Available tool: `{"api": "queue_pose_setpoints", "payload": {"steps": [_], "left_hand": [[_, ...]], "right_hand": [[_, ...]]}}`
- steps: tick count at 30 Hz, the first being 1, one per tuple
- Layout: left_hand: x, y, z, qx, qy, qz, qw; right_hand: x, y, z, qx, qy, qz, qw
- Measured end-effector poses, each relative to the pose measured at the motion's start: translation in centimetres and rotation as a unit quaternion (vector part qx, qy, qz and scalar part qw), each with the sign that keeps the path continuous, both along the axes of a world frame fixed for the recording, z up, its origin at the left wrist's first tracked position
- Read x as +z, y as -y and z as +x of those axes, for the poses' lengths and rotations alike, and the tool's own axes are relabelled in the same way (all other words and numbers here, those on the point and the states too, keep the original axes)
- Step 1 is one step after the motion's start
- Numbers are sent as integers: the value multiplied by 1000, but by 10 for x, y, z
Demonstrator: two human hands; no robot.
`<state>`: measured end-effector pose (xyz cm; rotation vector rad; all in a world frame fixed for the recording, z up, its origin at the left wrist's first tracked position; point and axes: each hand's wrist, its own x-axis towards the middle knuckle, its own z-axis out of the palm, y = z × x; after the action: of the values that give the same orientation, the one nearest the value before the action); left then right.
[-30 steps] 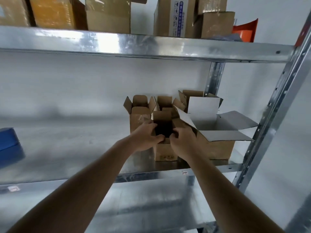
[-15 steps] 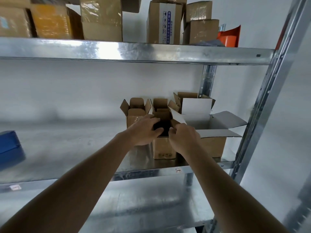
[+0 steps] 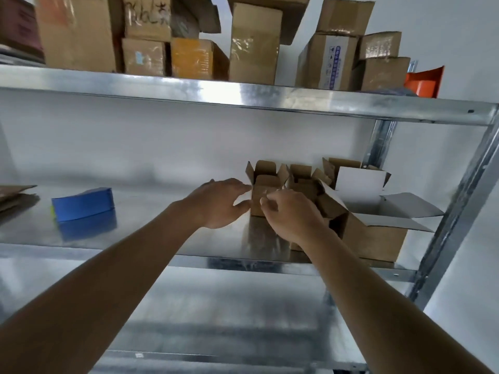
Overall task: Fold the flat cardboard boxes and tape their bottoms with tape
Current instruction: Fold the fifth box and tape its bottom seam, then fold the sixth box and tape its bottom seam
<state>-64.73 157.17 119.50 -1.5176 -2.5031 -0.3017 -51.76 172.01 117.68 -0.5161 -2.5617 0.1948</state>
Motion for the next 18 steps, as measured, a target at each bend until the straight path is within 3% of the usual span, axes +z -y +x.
{"api": "queue_pose_setpoints", "payload": {"steps": [13,18], "left_hand": [[-15,270,-95,100,-9,6,995],[-14,379,-140,143,-7,12,990]], "right_hand": [[-3,239,-127,141,77,47,986],[-7,335,-185,188,50,24,981]]}}
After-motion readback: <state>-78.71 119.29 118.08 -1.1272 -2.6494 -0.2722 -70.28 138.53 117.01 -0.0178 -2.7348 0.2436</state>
